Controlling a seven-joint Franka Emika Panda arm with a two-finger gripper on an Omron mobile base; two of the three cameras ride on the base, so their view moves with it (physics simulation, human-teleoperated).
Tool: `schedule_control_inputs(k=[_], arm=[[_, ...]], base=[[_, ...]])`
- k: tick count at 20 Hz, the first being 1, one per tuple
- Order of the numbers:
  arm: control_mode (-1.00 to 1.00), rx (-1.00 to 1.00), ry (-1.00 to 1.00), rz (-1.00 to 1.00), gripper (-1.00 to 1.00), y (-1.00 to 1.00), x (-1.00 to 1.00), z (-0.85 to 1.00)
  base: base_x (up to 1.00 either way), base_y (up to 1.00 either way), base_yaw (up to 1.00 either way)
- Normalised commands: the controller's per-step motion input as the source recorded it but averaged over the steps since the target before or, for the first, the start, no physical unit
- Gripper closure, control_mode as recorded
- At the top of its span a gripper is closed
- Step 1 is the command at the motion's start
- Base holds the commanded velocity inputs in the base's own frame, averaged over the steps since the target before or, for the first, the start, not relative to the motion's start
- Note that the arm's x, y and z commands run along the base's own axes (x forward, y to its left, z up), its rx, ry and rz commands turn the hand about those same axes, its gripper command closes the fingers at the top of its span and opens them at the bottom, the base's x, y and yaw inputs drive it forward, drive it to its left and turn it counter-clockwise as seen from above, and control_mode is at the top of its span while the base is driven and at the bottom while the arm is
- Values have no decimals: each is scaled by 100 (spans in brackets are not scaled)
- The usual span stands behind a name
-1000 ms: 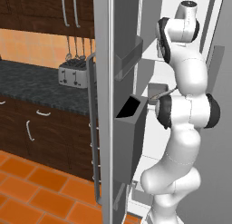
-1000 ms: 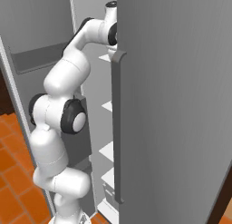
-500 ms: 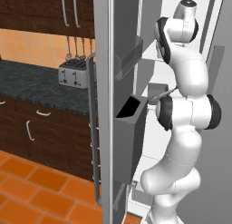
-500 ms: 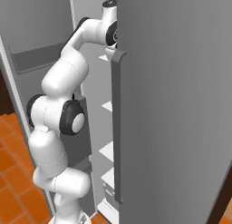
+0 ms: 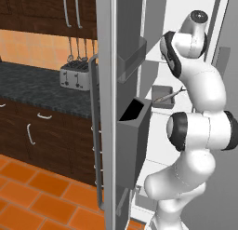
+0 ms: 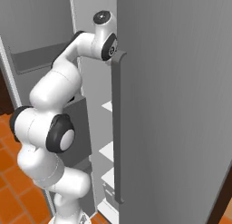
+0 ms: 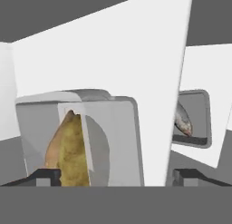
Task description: Take the meat container that has the fish and place it on the second highest rack of the freezer. Then take the vegetable container that has the potato and sweet potato and place it on the highest rack of the freezer.
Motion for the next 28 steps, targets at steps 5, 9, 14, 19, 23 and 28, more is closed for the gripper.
schedule_control_inputs(k=[5, 9, 14, 19, 23, 28], arm=[[-100, -15, -9, 0, -100, 21, -34, 42], [-100, 0, -6, 0, -100, 2, -81, 0], [-100, 0, -1, 0, -100, 23, -100, -1], [-100, 0, -8, 0, -100, 28, -100, -36], [-100, 0, -4, 0, -100, 9, -100, -59], [-100, 1, 0, 0, -100, 0, -98, -76]], base=[[0, 0, 0], [0, 0, 0], [0, 0, 0], [0, 0, 0], [0, 0, 0], [0, 0, 0]])
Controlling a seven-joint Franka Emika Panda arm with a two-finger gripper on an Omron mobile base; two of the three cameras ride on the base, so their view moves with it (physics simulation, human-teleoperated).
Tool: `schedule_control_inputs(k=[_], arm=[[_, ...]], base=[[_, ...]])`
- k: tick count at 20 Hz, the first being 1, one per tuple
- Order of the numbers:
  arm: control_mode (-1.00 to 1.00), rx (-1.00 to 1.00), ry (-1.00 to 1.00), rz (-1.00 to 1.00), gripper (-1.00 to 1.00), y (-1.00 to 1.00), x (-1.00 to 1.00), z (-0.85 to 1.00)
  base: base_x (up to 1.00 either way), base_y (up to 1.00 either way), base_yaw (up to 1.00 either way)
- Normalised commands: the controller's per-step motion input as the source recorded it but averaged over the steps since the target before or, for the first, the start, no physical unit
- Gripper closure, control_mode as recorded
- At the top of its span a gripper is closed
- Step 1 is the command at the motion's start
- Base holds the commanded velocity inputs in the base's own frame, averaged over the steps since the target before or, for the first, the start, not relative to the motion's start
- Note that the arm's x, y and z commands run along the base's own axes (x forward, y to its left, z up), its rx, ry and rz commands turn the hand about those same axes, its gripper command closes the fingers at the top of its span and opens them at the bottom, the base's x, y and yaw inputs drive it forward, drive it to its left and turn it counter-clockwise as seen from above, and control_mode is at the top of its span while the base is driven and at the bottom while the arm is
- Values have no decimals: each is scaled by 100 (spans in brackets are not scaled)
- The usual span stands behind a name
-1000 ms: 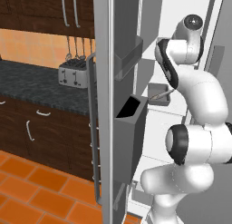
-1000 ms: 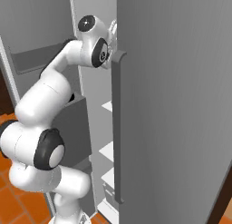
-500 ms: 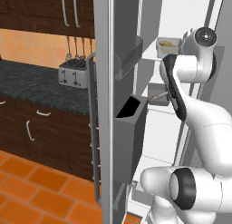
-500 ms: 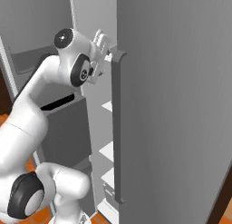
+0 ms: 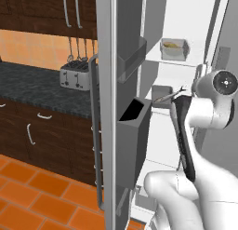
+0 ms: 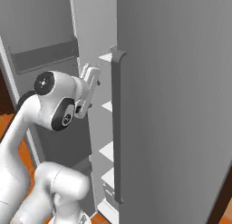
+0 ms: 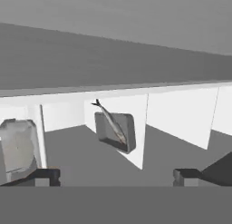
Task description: Take the meat container that has the fish and place it on the second highest rack of the freezer. Then take the vegetable container that has the potato and sweet potato and place it on the highest rack of the freezer.
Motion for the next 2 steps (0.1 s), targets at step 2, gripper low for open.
schedule_control_inputs(k=[2], arm=[[-100, 0, 5, 4, -100, 14, -65, -74]], base=[[0, 0, 0]])
